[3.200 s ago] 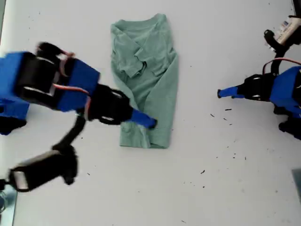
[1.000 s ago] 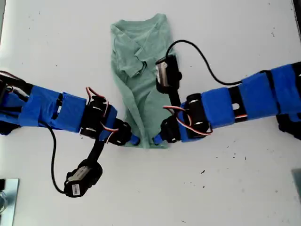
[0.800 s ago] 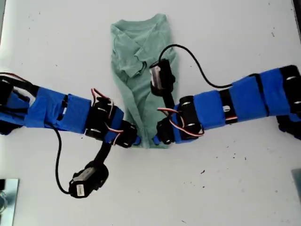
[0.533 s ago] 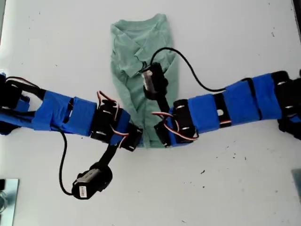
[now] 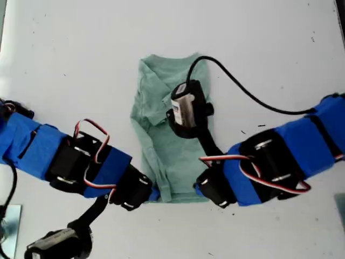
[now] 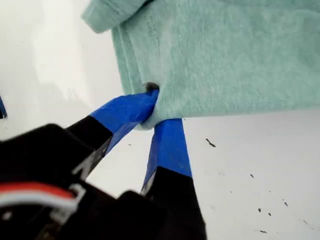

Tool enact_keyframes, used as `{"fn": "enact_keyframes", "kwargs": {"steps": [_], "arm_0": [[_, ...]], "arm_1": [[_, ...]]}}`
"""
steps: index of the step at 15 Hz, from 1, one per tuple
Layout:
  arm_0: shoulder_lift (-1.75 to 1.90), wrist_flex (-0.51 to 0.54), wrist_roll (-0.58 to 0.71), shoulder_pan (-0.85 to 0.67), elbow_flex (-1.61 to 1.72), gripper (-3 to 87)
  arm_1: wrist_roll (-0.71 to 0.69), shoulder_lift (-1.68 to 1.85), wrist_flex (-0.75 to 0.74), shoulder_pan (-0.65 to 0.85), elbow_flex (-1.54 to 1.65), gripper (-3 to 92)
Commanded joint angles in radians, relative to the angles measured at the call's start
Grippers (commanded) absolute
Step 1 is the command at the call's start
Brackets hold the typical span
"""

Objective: Fold t shirt

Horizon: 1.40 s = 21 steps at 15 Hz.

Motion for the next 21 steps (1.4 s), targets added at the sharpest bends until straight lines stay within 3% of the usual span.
{"fn": "enact_keyframes", "kwargs": {"steps": [1, 3, 6, 10, 11, 12, 13, 14, 17, 19, 21], "arm_0": [[0.147, 0.021, -0.026, -0.012, -0.021, -0.2], [0.262, 0.095, 0.035, -0.156, 0.020, -0.2], [0.310, 0.160, 0.255, -0.479, 0.009, -0.2], [0.239, 0.161, 0.428, -0.683, 0.009, 0.6], [0.238, 0.152, 0.449, -0.726, 0.009, 10.1], [0.256, 0.146, 0.489, -0.779, 0.000, 25.0], [0.302, 0.153, 0.503, -0.847, 0.009, 29.6], [0.374, 0.158, 0.509, -0.916, 0.055, 29.6], [0.606, 0.141, 0.523, -1.025, 0.304, 31.6], [0.853, 0.017, 0.474, -1.012, 0.658, 28.1], [1.198, -0.167, 0.374, -0.942, 1.118, 18.6]], "arm_1": [[-0.035, 0.103, -0.017, 0.049, -0.015, -1.0], [-0.140, 0.129, -0.015, 0.192, -0.009, -1.0], [-0.350, 0.160, -0.014, 0.489, -0.006, -1.0], [-0.430, 0.156, -0.051, 0.698, 0.052, -1.1], [-0.453, 0.156, -0.060, 0.746, 0.064, -1.2], [-0.471, 0.155, -0.055, 0.810, 0.063, 14.7], [-0.514, 0.158, -0.020, 0.885, 0.055, 54.1], [-0.526, 0.202, 0.037, 0.962, 0.064, 57.4], [-0.511, 0.589, 0.018, 1.137, 0.437, 44.8], [-0.486, 0.911, -0.048, 1.206, 0.818, 39.6], [-0.403, 1.247, -0.149, 1.213, 1.261, 35.6]]}}
